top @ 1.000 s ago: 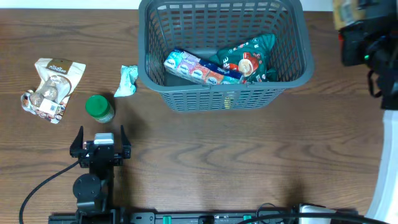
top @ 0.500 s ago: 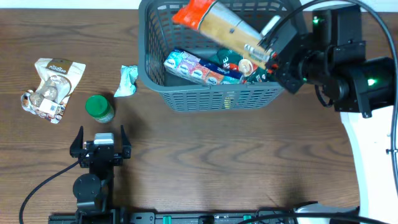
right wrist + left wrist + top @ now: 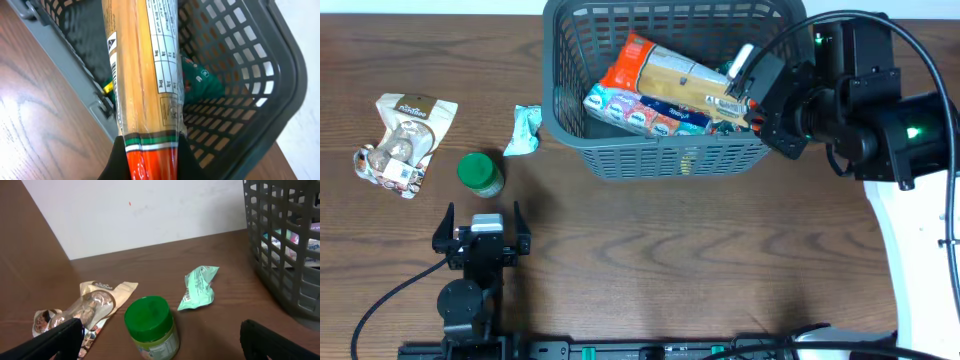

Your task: Pack container

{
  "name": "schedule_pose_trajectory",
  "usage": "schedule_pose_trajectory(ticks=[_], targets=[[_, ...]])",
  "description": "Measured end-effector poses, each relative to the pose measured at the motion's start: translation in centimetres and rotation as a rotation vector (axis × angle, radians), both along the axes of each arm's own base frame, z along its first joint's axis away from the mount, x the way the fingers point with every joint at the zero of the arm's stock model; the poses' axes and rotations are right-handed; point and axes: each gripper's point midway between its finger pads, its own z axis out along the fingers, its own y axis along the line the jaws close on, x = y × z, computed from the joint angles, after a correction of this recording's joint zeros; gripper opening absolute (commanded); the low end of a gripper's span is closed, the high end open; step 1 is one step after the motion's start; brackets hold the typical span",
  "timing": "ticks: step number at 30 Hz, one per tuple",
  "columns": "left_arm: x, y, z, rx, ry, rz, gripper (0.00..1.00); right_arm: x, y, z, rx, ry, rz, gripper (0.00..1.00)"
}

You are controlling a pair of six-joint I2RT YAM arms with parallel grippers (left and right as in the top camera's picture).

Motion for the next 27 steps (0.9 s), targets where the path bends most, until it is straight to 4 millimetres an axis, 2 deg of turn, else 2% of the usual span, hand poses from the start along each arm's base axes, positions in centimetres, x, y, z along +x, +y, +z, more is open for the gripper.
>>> schedule_pose_trajectory(ticks=[3, 10, 14, 24, 25, 27], targets=[[0.0, 0.0, 0.0, 0.0, 0.0, 0.0, 0.99, 0.5, 0.2, -1.1, -0.007, 0.034, 0.007, 0.01], [0.0, 0.0, 0.0, 0.0, 0.0, 0.0, 0.98, 2.8, 0.9, -5.3, -0.038, 0.148, 0.007, 0.01], [0.0, 0.0, 0.0, 0.0, 0.0, 0.0, 0.98, 3.6, 1.2, -6.9, -0.047, 0.187, 0.008, 0.01], [0.0, 0.0, 0.0, 0.0, 0.0, 0.0, 0.99, 4.8, 1.9, -7.0, -0.006, 0.17, 0.004, 0.02], [0.0, 0.0, 0.0, 0.0, 0.0, 0.0, 0.99, 4.8, 2.0, -7.0, -0.002, 0.169, 0.001, 0.19], [0.0, 0.0, 0.0, 0.0, 0.0, 0.0, 0.99, 5.0, 2.1, -6.8, 0.013, 0.166, -0.007, 0.79]])
